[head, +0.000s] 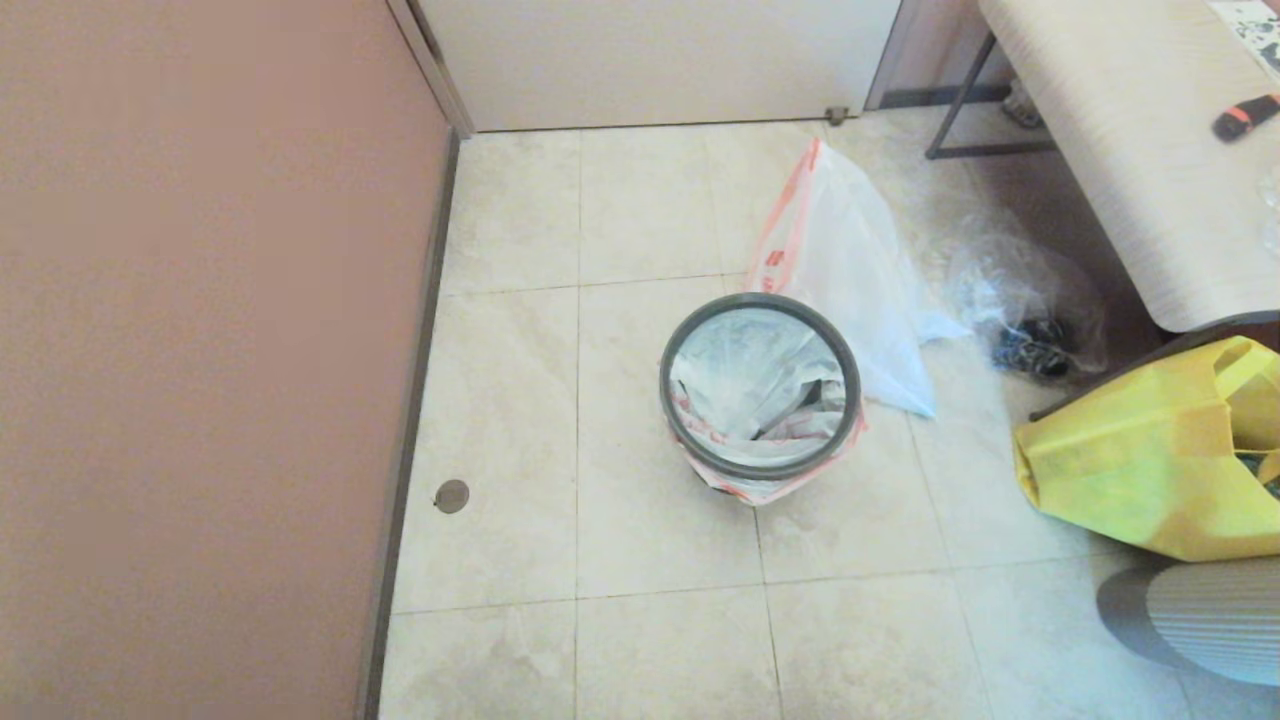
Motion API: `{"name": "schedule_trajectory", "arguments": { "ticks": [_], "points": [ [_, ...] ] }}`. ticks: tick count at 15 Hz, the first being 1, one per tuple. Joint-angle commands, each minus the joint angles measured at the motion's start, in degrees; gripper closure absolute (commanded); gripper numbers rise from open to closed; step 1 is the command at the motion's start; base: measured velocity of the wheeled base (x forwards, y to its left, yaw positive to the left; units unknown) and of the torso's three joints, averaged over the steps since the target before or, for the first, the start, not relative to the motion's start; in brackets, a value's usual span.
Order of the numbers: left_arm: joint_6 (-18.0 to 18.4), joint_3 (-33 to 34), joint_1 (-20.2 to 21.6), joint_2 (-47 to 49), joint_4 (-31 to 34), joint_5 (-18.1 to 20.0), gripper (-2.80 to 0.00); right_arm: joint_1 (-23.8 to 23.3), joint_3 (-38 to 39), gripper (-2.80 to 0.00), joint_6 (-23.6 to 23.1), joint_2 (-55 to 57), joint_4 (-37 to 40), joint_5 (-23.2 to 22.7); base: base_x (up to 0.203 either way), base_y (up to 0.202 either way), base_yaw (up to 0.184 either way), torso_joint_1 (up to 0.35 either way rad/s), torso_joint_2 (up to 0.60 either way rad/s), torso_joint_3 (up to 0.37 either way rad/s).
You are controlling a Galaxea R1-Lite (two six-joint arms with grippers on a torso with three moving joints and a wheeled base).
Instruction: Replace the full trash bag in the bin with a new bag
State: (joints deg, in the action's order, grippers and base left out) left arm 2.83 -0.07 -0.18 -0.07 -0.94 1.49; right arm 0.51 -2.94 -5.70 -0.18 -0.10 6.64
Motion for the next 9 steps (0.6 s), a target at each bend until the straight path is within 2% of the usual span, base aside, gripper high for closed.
{"name": "schedule_trajectory", "arguments": {
  "ticks": [1, 4, 6, 8, 9],
  "points": [
    [-0.7, 0.7, 0.0, 0.2, -0.1, 0.0, 0.00, 0.0, 0.4, 0.00, -0.1, 0.2, 1.0, -1.8, 0.000, 0.000, 0.000, 0.000, 0.00, 0.000],
    [-1.6, 0.7, 0.0, 0.2, -0.1, -0.1, 0.00, 0.0, 0.2, 0.00, 0.1, 0.2, 2.6, -4.8, 0.000, 0.000, 0.000, 0.000, 0.00, 0.000],
    [-1.7, 0.7, 0.0, 0.2, -0.2, -0.1, 0.00, 0.1, 1.9, 0.00, 0.7, 0.2, 2.7, -9.3, 0.000, 0.000, 0.000, 0.000, 0.00, 0.000],
    [-1.7, 0.7, 0.0, 0.2, -0.2, -0.1, 0.00, 0.0, 1.9, 0.00, 4.9, 0.2, 2.7, -7.7, 0.000, 0.000, 0.000, 0.000, 0.00, 0.000],
    [-1.7, 0.7, 0.0, 0.2, -0.2, -0.1, 0.00, 0.0, 1.9, 0.00, 5.1, 0.2, 2.6, -7.5, 0.000, 0.000, 0.000, 0.000, 0.00, 0.000]
  ]
}}
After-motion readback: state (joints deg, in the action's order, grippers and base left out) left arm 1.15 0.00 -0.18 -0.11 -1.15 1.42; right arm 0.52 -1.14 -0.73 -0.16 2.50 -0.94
